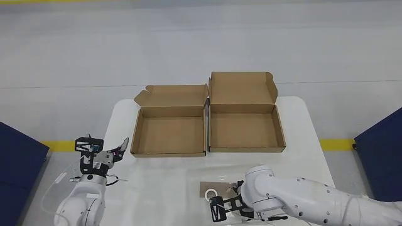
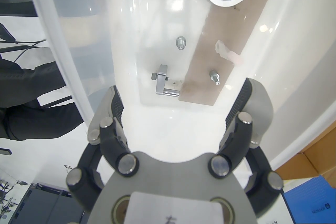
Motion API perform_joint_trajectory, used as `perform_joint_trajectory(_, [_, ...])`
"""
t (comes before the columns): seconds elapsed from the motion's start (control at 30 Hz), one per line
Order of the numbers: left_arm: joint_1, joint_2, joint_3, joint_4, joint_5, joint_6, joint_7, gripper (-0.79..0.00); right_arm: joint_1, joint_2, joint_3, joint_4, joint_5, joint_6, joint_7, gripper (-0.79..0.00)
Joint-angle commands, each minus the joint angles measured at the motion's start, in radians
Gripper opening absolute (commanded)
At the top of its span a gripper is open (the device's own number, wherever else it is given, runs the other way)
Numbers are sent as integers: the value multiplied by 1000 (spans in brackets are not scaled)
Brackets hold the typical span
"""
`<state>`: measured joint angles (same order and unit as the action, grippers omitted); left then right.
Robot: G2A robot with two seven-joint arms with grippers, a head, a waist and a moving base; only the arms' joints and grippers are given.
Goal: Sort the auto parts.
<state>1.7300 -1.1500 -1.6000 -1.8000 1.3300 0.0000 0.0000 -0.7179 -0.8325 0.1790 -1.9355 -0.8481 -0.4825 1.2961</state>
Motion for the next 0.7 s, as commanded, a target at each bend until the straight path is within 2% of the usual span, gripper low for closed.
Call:
perform_joint_trajectory(0.0, [0,0,0,0,0,0,0,0,-5,0,2,-2,6,3,15,0])
perform_joint_trajectory(0.4, [0,0,0,0,0,0,0,0,-28,-6,24,11,5,9,37,0])
perform_joint_trajectory(0.53, [0,0,0,0,0,0,0,0,-36,-10,29,22,-2,-2,28,-197])
perform_joint_trajectory(0.67, [0,0,0,0,0,0,0,0,-43,-15,34,31,-17,0,16,-246])
